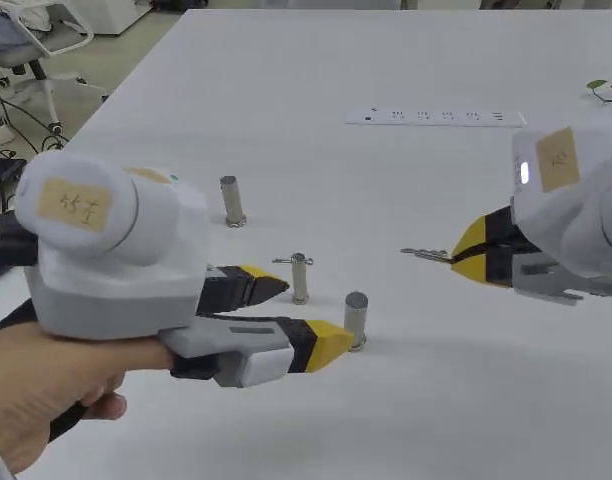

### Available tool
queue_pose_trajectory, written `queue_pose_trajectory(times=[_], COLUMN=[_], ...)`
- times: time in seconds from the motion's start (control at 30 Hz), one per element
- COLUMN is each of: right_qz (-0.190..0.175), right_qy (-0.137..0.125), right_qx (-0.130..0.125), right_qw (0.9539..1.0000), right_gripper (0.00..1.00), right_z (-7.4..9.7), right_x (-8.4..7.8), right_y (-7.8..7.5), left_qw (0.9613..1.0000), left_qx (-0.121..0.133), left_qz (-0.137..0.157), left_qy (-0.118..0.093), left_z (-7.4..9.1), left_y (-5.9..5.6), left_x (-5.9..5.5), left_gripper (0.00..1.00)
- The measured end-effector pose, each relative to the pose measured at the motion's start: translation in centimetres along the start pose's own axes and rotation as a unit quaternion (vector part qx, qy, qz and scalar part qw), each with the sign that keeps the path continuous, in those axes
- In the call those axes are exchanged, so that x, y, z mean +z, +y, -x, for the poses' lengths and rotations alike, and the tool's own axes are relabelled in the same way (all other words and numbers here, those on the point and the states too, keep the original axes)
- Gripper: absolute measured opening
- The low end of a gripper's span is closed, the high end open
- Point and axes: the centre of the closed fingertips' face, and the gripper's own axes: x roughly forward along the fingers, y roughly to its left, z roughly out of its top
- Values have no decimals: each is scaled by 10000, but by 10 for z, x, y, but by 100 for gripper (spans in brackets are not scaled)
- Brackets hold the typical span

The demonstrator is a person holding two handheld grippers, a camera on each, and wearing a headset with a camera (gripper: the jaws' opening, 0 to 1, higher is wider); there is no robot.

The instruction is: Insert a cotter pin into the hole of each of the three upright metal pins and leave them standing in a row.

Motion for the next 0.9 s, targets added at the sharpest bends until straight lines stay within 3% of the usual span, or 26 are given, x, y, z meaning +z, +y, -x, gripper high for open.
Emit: queue_pose_trajectory(times=[0.13, 0.4, 0.9], right_qz=[234, 455, 293], right_qy=[-16, 126, -79], right_qx=[-150, -173, -168], right_qw=[9996, 9987, 9994], right_gripper=[2, 2, 2], right_z=[-2, -5, -3], right_x=[5, 3, 19], right_y=[6, 18, 31], left_qw=[9999, 9993, 9959], left_qx=[-114, -291, -668], left_qz=[30, 187, 560], left_qy=[-11, -134, -228], left_z=[-6, -16, -27], left_y=[-5, -15, -36], left_x=[5, 14, 20], left_gripper=[39, 33, 16])
